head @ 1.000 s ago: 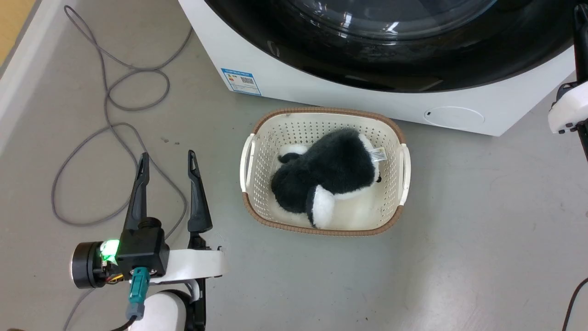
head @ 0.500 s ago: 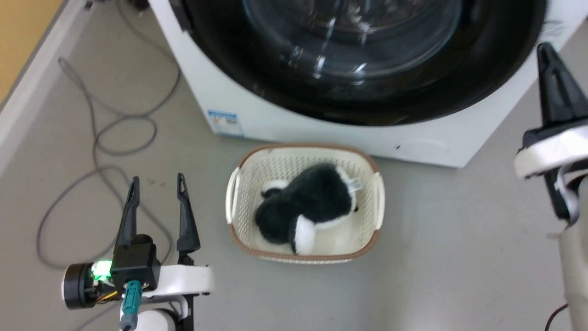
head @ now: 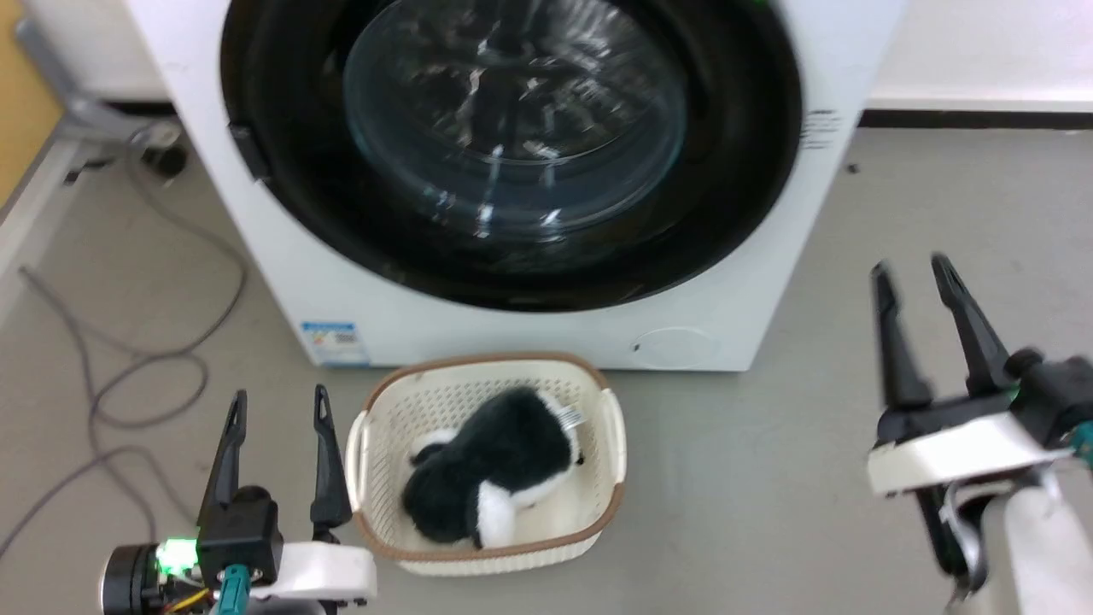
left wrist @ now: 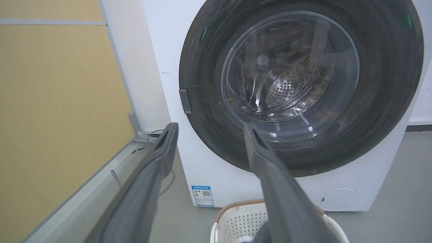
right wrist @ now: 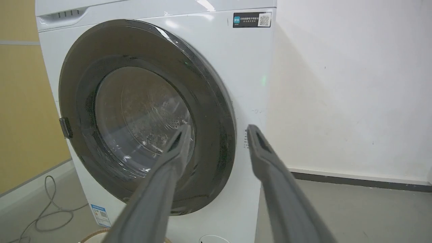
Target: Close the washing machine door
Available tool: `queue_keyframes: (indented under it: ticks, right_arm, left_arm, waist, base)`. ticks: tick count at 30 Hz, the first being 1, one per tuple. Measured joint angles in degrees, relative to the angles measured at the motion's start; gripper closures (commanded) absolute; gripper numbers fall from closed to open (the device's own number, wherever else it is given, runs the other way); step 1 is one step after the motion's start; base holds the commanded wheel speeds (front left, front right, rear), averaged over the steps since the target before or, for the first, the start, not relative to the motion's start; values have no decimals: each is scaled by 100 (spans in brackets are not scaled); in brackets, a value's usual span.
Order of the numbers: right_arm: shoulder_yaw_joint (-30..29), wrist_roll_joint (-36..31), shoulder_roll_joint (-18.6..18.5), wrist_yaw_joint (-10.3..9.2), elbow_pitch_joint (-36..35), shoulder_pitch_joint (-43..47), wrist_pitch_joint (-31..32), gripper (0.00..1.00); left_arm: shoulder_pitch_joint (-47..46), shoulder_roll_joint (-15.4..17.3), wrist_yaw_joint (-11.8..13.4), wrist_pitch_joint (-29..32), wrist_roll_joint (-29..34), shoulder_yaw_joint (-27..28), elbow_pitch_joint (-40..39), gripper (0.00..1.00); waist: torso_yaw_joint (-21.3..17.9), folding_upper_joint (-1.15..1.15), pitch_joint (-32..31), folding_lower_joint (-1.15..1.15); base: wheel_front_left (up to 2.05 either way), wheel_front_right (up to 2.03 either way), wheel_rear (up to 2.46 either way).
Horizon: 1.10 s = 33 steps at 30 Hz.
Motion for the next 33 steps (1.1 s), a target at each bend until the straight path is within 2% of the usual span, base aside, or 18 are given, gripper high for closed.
queue_keyframes:
  ticks: [9, 16, 17, 33]
  right_arm:
    - [181, -37, 183, 0, -59, 909, 0, 0]
    - [152, -91, 212, 0, -104, 1295, 0, 0]
    - [158, -66, 215, 0, -103, 1317, 0, 100]
    - [163, -69, 213, 0, -129, 1313, 135, 100]
  left_arm:
    - [346, -21, -36, 0, -48, 55, 76, 0]
    - [375, -43, -112, 0, -57, 69, 130, 0]
    - [377, -44, -119, 3, -57, 71, 132, 100]
    - [375, -68, -203, 130, -56, 87, 126, 100]
  waist:
    - [-462, 0, -376, 0]
    - [-567, 0, -526, 0]
    - [-573, 0, -539, 0]
    - [-523, 0, -538, 0]
  base:
    - [0, 0, 0]
    - [0, 0, 0]
    - [0, 0, 0]
    - [0, 0, 0]
